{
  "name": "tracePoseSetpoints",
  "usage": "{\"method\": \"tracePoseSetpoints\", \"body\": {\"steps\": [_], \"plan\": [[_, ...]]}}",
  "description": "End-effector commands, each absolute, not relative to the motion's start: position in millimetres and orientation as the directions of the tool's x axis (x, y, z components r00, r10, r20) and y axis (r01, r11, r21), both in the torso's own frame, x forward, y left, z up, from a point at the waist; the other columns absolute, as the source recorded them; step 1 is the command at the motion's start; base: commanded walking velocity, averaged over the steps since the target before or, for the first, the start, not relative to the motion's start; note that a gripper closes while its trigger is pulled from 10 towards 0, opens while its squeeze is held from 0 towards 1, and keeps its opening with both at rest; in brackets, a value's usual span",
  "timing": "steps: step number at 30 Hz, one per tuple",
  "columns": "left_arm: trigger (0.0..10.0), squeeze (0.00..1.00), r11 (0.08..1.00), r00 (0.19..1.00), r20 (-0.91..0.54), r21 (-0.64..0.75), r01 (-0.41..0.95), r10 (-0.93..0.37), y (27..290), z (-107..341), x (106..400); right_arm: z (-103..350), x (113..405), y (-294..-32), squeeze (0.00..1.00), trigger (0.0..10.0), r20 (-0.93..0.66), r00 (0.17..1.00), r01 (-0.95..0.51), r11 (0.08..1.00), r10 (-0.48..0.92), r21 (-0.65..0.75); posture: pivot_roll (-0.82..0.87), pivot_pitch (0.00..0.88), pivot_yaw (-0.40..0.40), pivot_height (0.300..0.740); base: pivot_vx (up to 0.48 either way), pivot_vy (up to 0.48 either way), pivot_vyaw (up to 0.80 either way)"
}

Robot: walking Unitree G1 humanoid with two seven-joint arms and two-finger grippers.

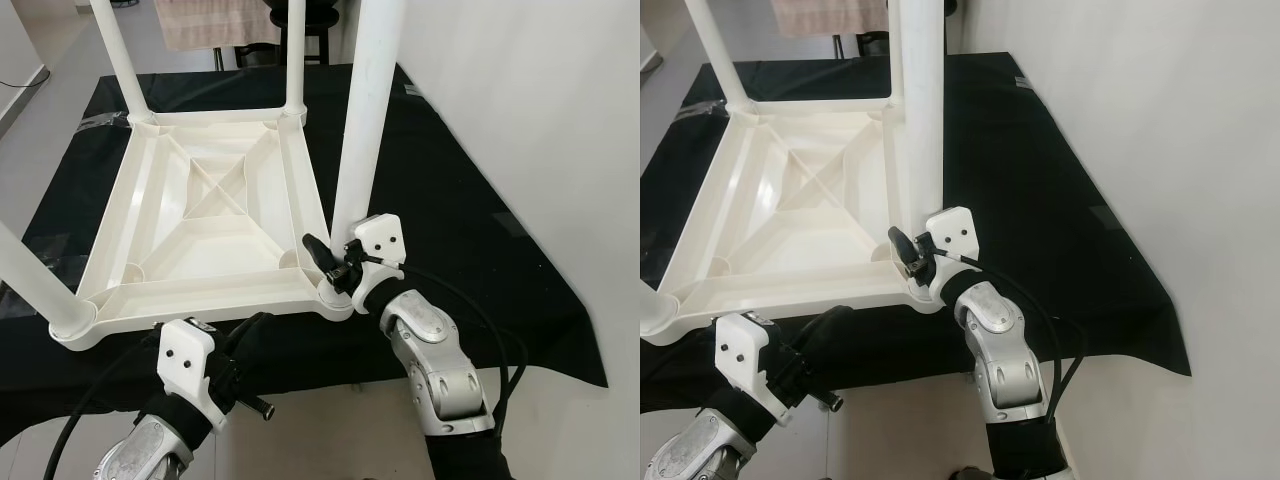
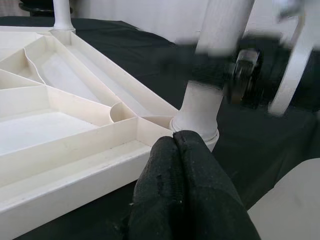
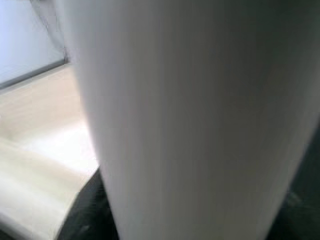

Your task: Building children table

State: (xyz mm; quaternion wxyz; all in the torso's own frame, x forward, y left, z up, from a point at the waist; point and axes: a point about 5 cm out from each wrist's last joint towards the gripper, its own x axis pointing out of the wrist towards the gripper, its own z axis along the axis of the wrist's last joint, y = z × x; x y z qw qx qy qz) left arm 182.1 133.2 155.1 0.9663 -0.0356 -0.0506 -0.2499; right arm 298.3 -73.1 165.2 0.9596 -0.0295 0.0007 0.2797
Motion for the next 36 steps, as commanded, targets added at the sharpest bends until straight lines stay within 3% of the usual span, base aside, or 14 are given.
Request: {"method": "tracePoseSetpoints", "body": {"steps": [1,4,5,6,7,10,11,13,17,18,19,23,29,36], "plan": [[10.0,0.00,0.873,0.872,0.095,-0.047,0.485,-0.480,133,151,183,161,301,-65,1.00,10.0,-0.061,0.756,-0.653,0.757,0.652,0.000,0.04,0.142,-0.050,0.740,0.000,0.000,0.00],[10.0,0.00,0.872,0.872,0.096,-0.048,0.487,-0.481,133,151,183,170,306,-63,1.00,10.0,-0.025,0.682,-0.731,0.682,0.731,-0.005,0.04,0.139,-0.053,0.740,0.000,0.000,0.00],[10.0,0.00,0.872,0.871,0.097,-0.049,0.487,-0.481,132,151,184,180,309,-63,0.44,10.0,0.002,0.582,-0.813,0.582,0.813,-0.005,0.04,0.136,-0.060,0.740,0.000,0.000,0.00],[10.0,0.00,0.872,0.871,0.097,-0.049,0.487,-0.481,132,151,184,180,309,-63,0.44,10.0,0.002,0.582,-0.813,0.582,0.813,-0.005,0.04,0.136,-0.060,0.740,0.000,0.000,0.00],[10.0,0.00,0.872,0.871,0.099,-0.049,0.487,-0.481,132,150,184,186,313,-65,0.00,10.0,0.007,0.502,-0.864,0.502,0.865,-0.037,0.05,0.131,-0.067,0.740,0.000,0.000,0.00],[10.0,0.00,0.873,0.872,0.100,-0.049,0.486,-0.480,131,150,184,189,316,-68,0.00,10.0,-0.007,0.422,-0.905,0.421,0.907,-0.062,0.05,0.128,-0.072,0.740,0.000,0.000,0.00],[10.0,0.00,0.873,0.872,0.101,-0.050,0.486,-0.480,131,150,184,189,319,-70,0.00,10.0,-0.054,0.311,-0.948,0.307,0.949,-0.081,0.06,0.123,-0.076,0.740,0.000,0.000,0.00],[10.0,0.00,0.873,0.872,0.101,-0.050,0.486,-0.480,130,150,184,188,323,-72,0.00,10.0,-0.089,0.240,-0.969,0.233,0.967,-0.084,0.06,0.121,-0.080,0.740,0.000,0.000,0.00],[10.0,0.00,0.872,0.871,0.101,-0.051,0.486,-0.480,130,149,184,188,329,-73,0.00,10.0,-0.106,0.189,-0.981,0.183,0.976,-0.067,0.07,0.120,-0.082,0.740,0.000,0.000,0.00],[10.0,0.00,0.872,0.871,0.101,-0.051,0.487,-0.480,129,149,184,191,334,-72,0.00,3.2,-0.103,0.159,-0.987,0.155,0.982,-0.043,0.07,0.119,-0.080,0.740,0.000,0.000,0.00],[10.0,0.00,0.872,0.871,0.101,-0.051,0.487,-0.481,129,149,183,193,339,-71,0.00,0.0,-0.094,0.135,-0.991,0.134,0.986,-0.012,0.07,0.119,-0.080,0.740,0.000,0.000,0.00],[10.0,0.00,0.872,0.871,0.100,-0.052,0.488,-0.481,129,149,183,193,342,-72,0.00,0.0,-0.095,0.126,-0.992,0.127,0.987,0.002,0.08,0.122,-0.082,0.740,0.000,0.000,0.00],[10.0,0.00,0.871,0.871,0.101,-0.053,0.488,-0.482,129,150,181,194,350,-89,0.00,0.0,-0.076,0.259,-0.966,0.257,0.963,-0.029,0.06,0.133,-0.076,0.740,0.000,0.000,0.00],[10.0,0.00,0.870,0.870,0.102,-0.052,0.489,-0.483,131,152,181,175,335,-99,0.00,0.0,-0.079,0.591,-0.807,0.589,0.803,-0.039,0.05,0.158,-0.067,0.740,0.000,0.000,0.00]]}}
